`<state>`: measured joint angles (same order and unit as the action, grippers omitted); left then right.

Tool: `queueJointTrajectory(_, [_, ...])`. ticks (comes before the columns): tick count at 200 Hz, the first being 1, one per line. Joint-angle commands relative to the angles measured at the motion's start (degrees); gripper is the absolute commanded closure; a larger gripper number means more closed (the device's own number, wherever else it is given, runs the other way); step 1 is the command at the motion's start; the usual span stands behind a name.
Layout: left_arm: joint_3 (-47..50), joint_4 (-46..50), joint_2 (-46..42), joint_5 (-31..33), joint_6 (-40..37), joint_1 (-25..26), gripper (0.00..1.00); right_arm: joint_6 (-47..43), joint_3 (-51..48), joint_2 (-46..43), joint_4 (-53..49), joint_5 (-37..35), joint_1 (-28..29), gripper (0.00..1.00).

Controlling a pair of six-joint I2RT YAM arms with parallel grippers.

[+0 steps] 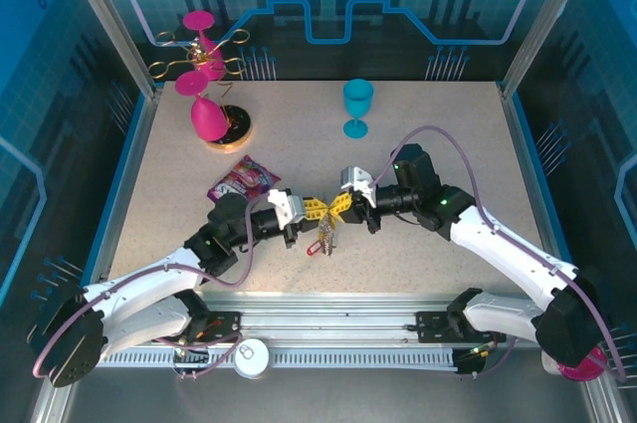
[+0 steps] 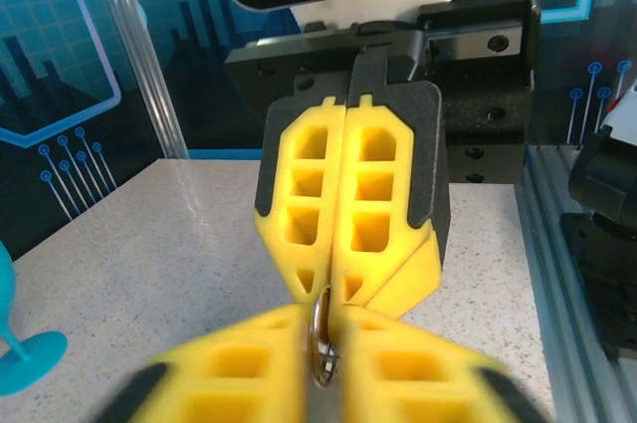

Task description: Put the keys on the keyring

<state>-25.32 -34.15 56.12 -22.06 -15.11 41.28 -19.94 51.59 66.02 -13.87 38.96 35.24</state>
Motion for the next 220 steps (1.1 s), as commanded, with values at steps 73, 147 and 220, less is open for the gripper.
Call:
queueJointTrajectory(73, [-4.8, 16.6, -3.5, 1.9, -8.6, 0.5, 0.71, -17.1, 17.5, 5.1, -30.1, -20.3, 8.0, 1.0])
queueJointTrajectory(147, [-5.8, 17.5, -1.6, -0.4, -8.7, 0.5, 0.78, -18.0, 23.2, 9.9, -33.3, -26.2, 12.9, 1.0])
queueJointTrajectory(220, [-6.2, 18.3, -1.4, -1.3, -9.1, 0.5, 1.0, -16.3, 22.7, 8.4, -30.3, -24.3, 13.5, 1.0])
